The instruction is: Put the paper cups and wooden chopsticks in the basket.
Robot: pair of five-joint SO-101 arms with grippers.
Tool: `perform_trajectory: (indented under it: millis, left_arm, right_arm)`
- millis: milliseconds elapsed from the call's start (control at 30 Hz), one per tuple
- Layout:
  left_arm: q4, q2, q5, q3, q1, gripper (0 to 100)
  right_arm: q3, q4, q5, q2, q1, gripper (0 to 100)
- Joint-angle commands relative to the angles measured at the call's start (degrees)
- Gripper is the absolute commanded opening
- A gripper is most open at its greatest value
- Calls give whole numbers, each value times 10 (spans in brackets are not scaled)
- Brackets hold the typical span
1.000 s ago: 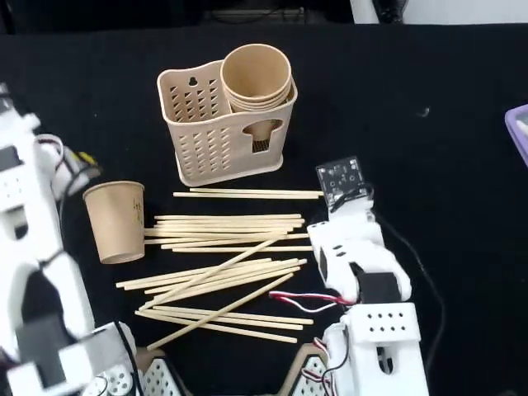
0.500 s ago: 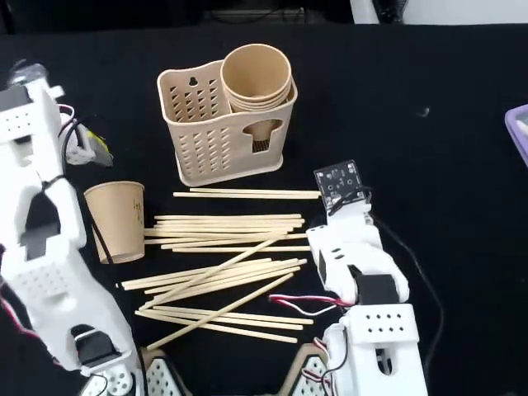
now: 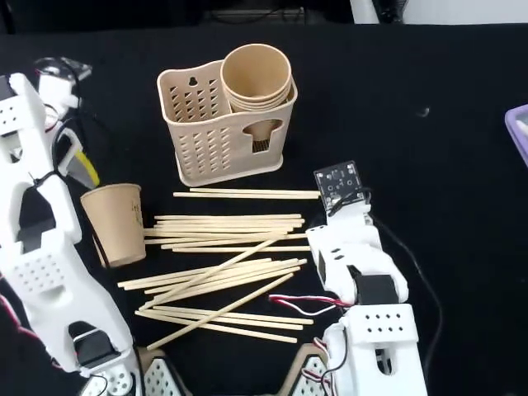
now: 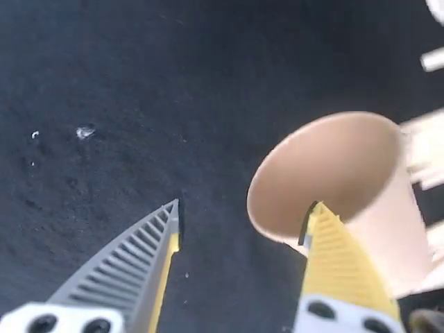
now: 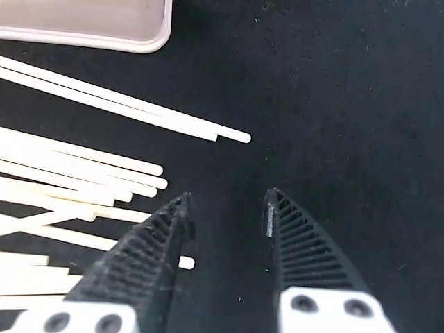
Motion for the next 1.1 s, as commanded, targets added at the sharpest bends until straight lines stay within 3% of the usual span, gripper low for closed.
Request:
perform_trajectory:
  millis: [0,133,367,667,933,1067]
  left_arm:
    - [5,-100,-95,103,-2,288]
    - [4,-178,-157,191,6,288]
    - [3,-275,-161,234,7,288]
    - [2,-294,-37,189,9,293]
    - [4,-294,-176,258,8,294]
    - [-17,-293,-208,279,7,294]
  right_arm:
    - [-3,-15,-2,-14,3,177]
    - [-2,-15,-1,-14,3,177]
    - [-2,-15,-1,-14,3,177]
    - [-1,-15,-4,-14,3,177]
    - [-1,-15,-3,-12,3,177]
    - [-1,-15,-1,-12,2,177]
